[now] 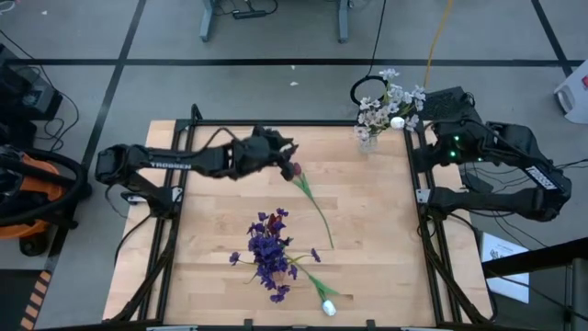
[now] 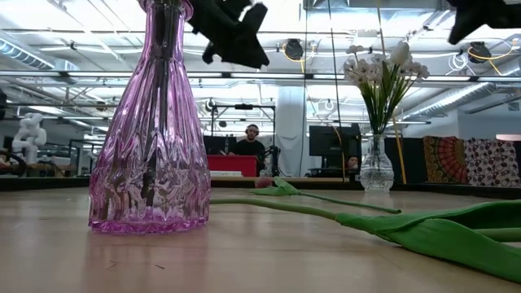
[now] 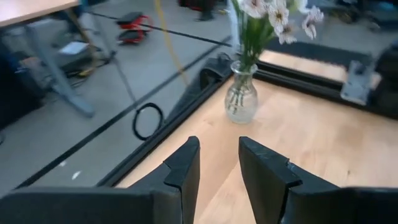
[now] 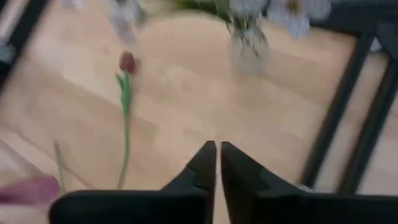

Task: Sort flowers into vase by color
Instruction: Put the red flower into the pink vase

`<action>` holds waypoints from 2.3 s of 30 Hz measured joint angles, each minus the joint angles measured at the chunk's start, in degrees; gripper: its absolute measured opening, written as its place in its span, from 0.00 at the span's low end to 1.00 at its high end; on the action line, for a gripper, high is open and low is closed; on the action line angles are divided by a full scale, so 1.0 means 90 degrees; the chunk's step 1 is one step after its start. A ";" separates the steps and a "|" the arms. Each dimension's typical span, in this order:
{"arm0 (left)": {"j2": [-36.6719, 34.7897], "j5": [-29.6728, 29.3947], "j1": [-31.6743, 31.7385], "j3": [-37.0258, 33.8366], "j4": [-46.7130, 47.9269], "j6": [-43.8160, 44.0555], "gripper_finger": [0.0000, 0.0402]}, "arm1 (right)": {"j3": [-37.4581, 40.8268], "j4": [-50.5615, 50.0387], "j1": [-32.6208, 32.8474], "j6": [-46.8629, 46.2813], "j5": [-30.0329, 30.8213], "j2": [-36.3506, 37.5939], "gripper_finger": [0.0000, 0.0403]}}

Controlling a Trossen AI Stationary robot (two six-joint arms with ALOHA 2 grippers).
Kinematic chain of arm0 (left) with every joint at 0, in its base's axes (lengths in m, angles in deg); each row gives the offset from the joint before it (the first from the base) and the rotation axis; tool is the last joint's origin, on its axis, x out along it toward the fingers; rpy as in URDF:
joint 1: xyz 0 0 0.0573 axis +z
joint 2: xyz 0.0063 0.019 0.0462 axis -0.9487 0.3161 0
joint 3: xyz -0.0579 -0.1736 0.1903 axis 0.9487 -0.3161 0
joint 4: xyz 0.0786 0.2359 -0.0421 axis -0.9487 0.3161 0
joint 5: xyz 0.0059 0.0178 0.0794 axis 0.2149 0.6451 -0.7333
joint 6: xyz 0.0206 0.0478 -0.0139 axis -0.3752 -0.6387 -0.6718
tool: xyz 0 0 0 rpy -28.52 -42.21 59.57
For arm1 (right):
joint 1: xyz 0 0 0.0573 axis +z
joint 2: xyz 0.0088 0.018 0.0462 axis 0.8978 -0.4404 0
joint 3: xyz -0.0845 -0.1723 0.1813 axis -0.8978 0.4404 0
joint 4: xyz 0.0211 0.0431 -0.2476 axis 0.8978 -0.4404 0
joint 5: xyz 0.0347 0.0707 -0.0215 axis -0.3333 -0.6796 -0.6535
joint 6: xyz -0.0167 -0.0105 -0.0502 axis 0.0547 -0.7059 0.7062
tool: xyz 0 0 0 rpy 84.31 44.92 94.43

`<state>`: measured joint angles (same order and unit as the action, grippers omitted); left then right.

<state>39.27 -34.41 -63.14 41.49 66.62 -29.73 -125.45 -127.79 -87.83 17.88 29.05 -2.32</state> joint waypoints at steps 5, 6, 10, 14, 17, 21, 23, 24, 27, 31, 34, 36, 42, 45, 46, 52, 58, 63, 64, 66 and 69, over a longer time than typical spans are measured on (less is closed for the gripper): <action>0.0000 -0.0997 -0.0664 0.0000 0.0012 0.1071 0.29 | 0.0000 -0.0483 0.0270 0.0194 -0.0071 0.0058 0.02; 0.0000 -0.1084 -0.0789 0.0001 0.0014 0.1338 0.29 | 0.0000 -0.0522 0.0329 0.0286 -0.0069 0.0060 0.02; 0.0000 -0.1531 -0.1204 0.0001 0.0032 0.2188 0.29 | 0.0025 -0.0419 0.0487 0.0702 -0.0041 0.0029 0.01; 0.0061 -0.1891 -0.1361 0.0056 0.0090 0.2920 0.29 | 0.0335 -0.0174 0.0562 0.0982 -0.0003 0.0035 0.00; 0.0413 -0.1840 -0.1348 0.0606 0.0769 0.3247 0.29 | 0.0791 0.0075 0.0600 0.1086 -0.0047 0.0033 0.00; 0.1329 -0.1585 -0.1249 0.1994 0.2290 0.3569 0.29 | 0.1538 0.0270 0.0711 0.1136 -0.0093 0.0033 0.00; 0.1797 -0.1373 -0.1161 0.2729 0.3138 0.4017 0.29 | 0.1884 0.0300 0.0754 0.1129 -0.0095 0.0028 0.00; 0.1996 -0.1245 -0.1096 0.3062 0.3650 0.4385 0.29 | 0.2030 0.0294 0.0784 0.1122 -0.0094 0.0032 0.00; 0.2495 -0.0578 -0.0808 0.3889 0.4885 0.5511 0.29 | 0.2421 0.0395 0.0856 0.1111 -0.0093 0.0096 0.00; 0.2986 0.0588 -0.0376 0.4226 0.5657 0.6389 0.29 | 0.2756 0.0784 0.0949 0.1007 -0.0093 0.0245 0.00; 0.3299 0.1265 -0.0110 0.4226 0.5685 0.6538 0.29 | 0.2874 0.1123 0.1021 0.0994 -0.0092 0.0379 0.00; 0.3556 0.1698 0.0036 0.4233 0.5668 0.6551 0.29 | 0.2890 0.1327 0.1048 0.0998 -0.0091 0.0442 0.00; 0.4334 0.2772 0.0330 0.4226 0.5655 0.6703 0.29 | 0.2892 0.1686 0.1056 0.1048 -0.0089 0.0596 0.00; 0.4665 0.2926 0.0366 0.4228 0.5494 0.6700 0.29 | 0.2892 0.1705 0.1056 0.1052 -0.0091 0.0636 0.00; 0.4752 0.2931 0.0380 0.4228 0.5464 0.6700 0.29 | 0.2892 0.1705 0.1056 0.1054 -0.0091 0.0648 0.00; 0.5128 0.3046 0.0429 0.4263 0.5366 0.6496 0.28 | 0.2892 0.1700 0.1056 0.1075 -0.0091 0.0691 0.00; 0.5155 0.3262 0.0493 0.4257 0.5343 0.6017 0.05 | 0.2892 0.1710 0.1056 0.1205 -0.0081 0.0691 0.00; 0.4897 0.3240 0.0609 0.4206 0.5639 0.5390 0.01 | 0.2892 0.1707 0.1056 0.1276 -0.0083 0.0691 0.00; 0.4823 0.3158 0.0633 0.4201 0.5689 0.5202 0.01 | 0.2892 0.1704 0.1056 0.1276 -0.0088 0.0691 0.00; 0.4578 0.3034 0.0668 0.4201 0.5609 0.4620 0.01 | 0.2892 0.1686 0.1056 0.1276 -0.0179 0.0691 0.00; 0.4200 0.2718 0.0655 0.4216 0.5584 0.3719 0.01 | 0.2994 0.1769 0.1124 0.0955 -0.0446 0.0693 0.00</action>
<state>77.07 -9.95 -57.24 79.43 116.87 3.73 -98.50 -111.87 -77.72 26.48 25.04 3.91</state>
